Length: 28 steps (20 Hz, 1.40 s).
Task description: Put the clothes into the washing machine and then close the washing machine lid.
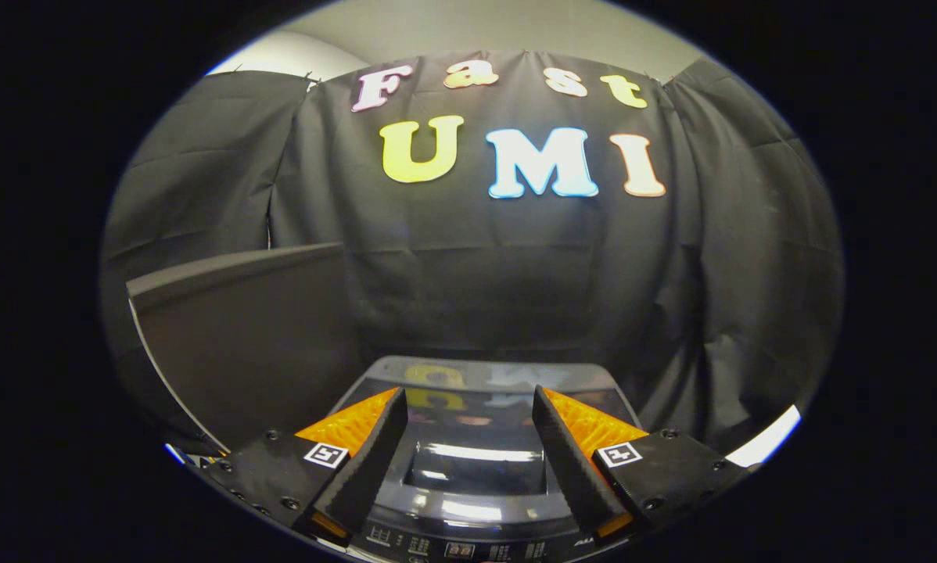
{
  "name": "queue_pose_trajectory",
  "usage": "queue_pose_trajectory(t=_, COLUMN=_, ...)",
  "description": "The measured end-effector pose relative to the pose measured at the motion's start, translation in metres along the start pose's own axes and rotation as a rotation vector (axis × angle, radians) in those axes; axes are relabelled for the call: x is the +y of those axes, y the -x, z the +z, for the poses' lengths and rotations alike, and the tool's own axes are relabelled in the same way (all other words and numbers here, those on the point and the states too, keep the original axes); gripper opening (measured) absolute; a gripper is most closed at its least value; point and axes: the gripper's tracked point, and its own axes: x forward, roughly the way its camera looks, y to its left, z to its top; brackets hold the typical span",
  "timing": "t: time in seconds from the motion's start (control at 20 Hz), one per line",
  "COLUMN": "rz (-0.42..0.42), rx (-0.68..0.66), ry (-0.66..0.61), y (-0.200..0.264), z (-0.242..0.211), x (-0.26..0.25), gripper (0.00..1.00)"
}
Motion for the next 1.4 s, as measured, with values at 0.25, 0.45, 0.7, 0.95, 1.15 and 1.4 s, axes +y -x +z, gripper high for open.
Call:
queue_pose_trajectory(t=0.25, rz=0.016, rx=0.060, ry=0.001, y=0.034, z=-0.040, x=0.015, gripper=0.98)
queue_pose_trajectory(t=0.45, rz=0.023, rx=0.012, ry=0.021, y=0.076, z=-0.019, x=0.028, gripper=0.99)
queue_pose_trajectory(t=0.7, rz=-0.023, rx=-0.079, ry=-0.034, y=0.154, z=0.011, x=0.048, gripper=0.98)
queue_pose_trajectory(t=0.95, rz=-0.048, rx=-0.154, ry=-0.061, y=0.237, z=0.025, x=0.072, gripper=0.98)
queue_pose_trajectory(t=1.15, rz=-0.093, rx=-0.188, ry=-0.109, y=0.291, z=0.034, x=0.073, gripper=0.98)
queue_pose_trajectory(t=1.4, rz=-0.137, rx=-0.194, ry=-0.122, y=0.351, z=0.024, x=0.069, gripper=0.98)
